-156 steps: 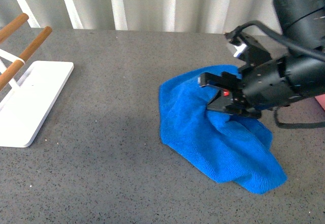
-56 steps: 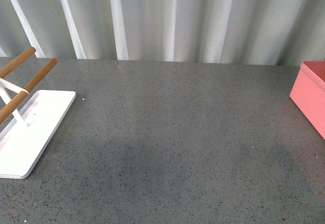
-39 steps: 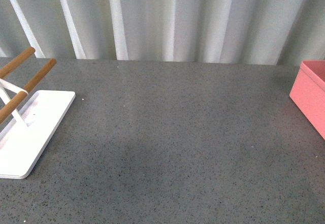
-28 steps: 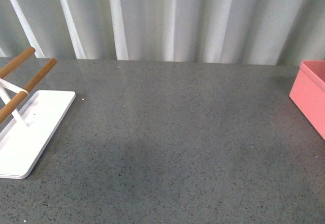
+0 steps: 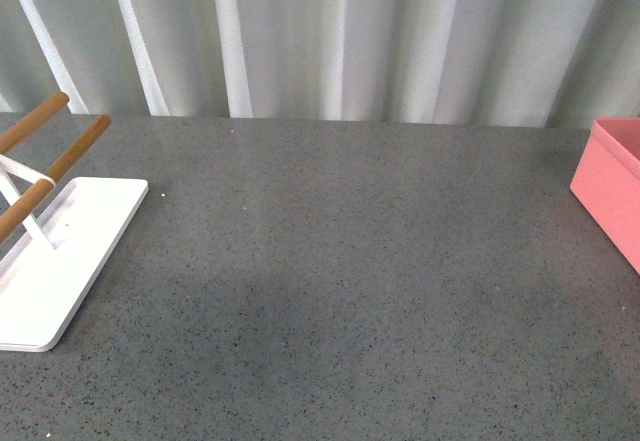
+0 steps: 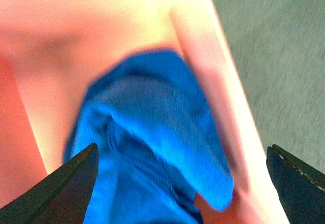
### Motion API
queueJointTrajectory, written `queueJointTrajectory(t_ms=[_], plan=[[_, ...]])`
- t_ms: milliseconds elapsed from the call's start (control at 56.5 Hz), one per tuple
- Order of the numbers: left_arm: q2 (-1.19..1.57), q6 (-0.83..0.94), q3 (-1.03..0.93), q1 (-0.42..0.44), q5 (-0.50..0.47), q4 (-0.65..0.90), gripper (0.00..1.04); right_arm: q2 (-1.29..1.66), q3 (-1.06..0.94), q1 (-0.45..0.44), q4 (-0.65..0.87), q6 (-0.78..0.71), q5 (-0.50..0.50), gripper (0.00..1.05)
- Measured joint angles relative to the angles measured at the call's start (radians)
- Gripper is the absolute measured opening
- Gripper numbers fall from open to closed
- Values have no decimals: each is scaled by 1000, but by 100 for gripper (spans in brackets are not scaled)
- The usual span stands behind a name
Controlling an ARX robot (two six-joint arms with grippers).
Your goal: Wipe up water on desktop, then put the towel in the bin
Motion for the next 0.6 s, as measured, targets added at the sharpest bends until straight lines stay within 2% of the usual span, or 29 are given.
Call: queueJointTrajectory(t_ms=[124,265,319,425,602], plan=[[0,0,0,0,0,0,98,-99,45,39,69,5,-79,98],[0,0,0,0,0,0,98,-298,-53,101,167,-39,-172,98],[0,0,0,0,0,0,98,-374,-115,132,199,-56,-208,98],[0,0,0,0,0,0,98,-601,-373,236,272,-101,-320,98],[0,0,0,0,0,0,98,-793,-659,344,331,-114,-336,98]])
